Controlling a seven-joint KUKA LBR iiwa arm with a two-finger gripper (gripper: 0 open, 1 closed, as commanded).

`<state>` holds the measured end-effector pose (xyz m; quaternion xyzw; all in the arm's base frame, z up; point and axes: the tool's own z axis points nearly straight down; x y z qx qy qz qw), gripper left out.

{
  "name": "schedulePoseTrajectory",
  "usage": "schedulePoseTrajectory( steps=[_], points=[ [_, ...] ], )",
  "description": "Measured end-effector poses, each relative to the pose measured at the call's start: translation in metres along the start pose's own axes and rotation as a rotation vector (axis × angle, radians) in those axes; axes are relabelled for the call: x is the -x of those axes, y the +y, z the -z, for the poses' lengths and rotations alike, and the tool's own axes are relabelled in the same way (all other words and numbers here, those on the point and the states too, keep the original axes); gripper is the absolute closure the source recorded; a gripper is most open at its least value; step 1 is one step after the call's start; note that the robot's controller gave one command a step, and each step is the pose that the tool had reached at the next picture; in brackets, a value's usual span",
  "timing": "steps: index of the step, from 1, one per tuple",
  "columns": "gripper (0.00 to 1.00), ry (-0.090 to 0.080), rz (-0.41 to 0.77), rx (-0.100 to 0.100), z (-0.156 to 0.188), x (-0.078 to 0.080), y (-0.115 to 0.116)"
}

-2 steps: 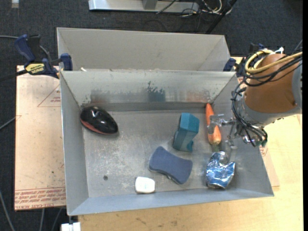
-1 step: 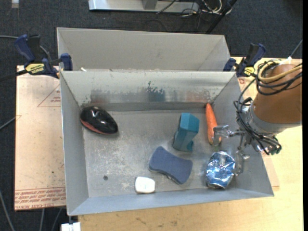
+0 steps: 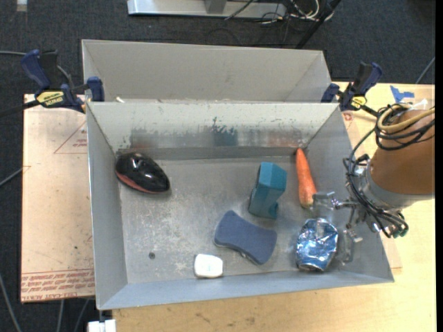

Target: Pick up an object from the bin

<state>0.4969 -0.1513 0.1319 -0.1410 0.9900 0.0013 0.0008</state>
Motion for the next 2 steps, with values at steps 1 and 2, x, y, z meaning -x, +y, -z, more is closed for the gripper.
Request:
schedulePoseTrajectory(
  steps=[1, 2],
  points=[
    [0.00, 0.000, 0.357, 0.005, -0.046, 0.008, -0.001],
    [1.00, -0.003, 0.243, 0.001, -0.062, 0.001, -0.001]
  ],
)
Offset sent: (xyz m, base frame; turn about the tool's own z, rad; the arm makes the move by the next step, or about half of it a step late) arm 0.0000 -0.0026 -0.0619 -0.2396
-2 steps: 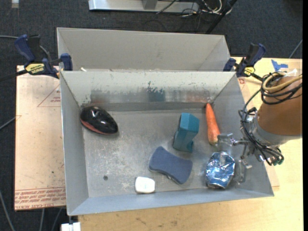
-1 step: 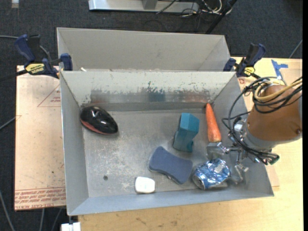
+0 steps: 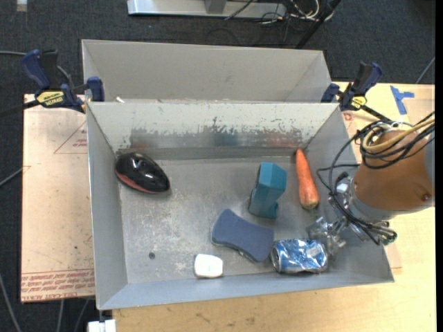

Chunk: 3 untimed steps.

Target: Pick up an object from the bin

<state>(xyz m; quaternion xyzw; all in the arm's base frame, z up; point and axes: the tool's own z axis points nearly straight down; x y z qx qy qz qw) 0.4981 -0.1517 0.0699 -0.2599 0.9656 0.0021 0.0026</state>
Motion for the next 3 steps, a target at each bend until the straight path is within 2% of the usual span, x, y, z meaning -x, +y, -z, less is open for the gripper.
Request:
schedulePoseTrajectory(
  steps=[3],
  points=[
    [1.00, 0.003, 0.001, 0.004, 0.0067, -0.0003, 0.0013]
  ],
)
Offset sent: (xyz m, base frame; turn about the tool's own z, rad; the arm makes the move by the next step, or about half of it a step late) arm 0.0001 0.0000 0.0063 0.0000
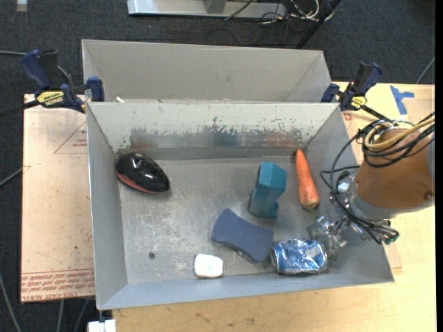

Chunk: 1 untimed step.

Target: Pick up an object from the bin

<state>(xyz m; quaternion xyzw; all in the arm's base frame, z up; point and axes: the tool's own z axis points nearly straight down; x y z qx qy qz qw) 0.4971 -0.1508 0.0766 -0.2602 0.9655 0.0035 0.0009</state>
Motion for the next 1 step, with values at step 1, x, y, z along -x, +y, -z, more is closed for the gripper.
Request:
schedulePoseTrajectory(
  steps=[1],
  points=[
    [1.00, -0.001, 0.000, -0.002, 0.0122, 0.0000, -0.0002]
  ],
)
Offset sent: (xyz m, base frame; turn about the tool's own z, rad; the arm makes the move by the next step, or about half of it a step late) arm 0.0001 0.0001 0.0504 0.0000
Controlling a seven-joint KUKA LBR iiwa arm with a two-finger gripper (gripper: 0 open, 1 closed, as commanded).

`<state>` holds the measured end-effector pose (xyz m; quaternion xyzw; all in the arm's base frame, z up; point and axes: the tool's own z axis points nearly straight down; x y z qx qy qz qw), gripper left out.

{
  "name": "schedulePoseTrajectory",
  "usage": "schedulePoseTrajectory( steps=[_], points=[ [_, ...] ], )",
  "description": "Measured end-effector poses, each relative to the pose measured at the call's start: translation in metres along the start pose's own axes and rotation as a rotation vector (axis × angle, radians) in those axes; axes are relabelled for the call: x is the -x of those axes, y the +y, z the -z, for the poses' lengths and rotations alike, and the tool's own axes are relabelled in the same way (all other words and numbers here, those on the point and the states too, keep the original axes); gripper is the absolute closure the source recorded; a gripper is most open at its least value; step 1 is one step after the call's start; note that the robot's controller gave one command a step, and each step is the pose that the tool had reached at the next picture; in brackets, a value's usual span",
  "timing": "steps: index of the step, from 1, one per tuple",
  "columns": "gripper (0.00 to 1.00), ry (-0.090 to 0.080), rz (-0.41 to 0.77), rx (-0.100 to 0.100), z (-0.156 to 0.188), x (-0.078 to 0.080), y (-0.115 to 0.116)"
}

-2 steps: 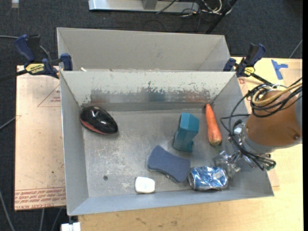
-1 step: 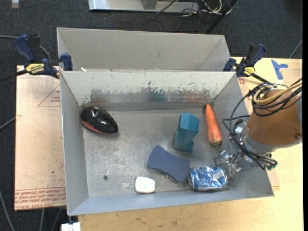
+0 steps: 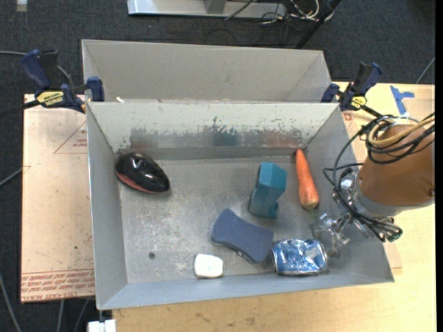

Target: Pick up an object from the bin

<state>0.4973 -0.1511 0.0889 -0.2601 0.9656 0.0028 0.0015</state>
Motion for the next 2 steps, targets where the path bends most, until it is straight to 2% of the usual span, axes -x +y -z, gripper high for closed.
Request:
schedulePoseTrajectory(
  steps=[2],
  points=[
    [1.00, -0.002, -0.001, -0.001, 0.021, 0.001, 0.000]
  ],
)
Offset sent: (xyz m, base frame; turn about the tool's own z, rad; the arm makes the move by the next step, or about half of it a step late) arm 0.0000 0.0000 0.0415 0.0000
